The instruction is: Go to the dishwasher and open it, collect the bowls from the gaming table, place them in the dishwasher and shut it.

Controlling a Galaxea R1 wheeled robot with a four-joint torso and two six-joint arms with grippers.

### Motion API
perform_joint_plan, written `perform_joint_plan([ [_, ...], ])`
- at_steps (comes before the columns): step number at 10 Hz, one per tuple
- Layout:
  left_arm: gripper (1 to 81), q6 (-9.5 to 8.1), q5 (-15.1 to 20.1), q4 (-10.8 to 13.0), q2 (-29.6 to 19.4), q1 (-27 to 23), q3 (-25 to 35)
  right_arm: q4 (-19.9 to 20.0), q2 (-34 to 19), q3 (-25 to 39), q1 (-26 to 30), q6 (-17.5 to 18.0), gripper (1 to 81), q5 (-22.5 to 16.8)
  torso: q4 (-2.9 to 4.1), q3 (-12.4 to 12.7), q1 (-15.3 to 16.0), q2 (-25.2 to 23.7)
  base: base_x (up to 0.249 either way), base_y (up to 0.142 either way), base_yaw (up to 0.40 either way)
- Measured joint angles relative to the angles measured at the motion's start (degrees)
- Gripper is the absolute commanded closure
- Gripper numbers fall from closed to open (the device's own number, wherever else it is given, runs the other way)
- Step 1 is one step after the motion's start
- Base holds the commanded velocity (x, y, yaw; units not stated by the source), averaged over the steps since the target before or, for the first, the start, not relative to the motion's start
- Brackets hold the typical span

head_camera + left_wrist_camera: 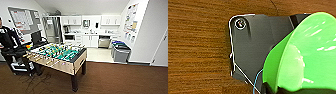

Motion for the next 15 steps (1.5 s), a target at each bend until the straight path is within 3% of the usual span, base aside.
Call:
perform_joint_plan([
  [15,81.1,-0.02,0.72,0.04,1.08,0.01,-0.17,0.00,1.10,-0.02,0.21,0.00,81.1,-0.09,0.00,0.00,0.00,0.00,0.149,-0.093,0.000],
])
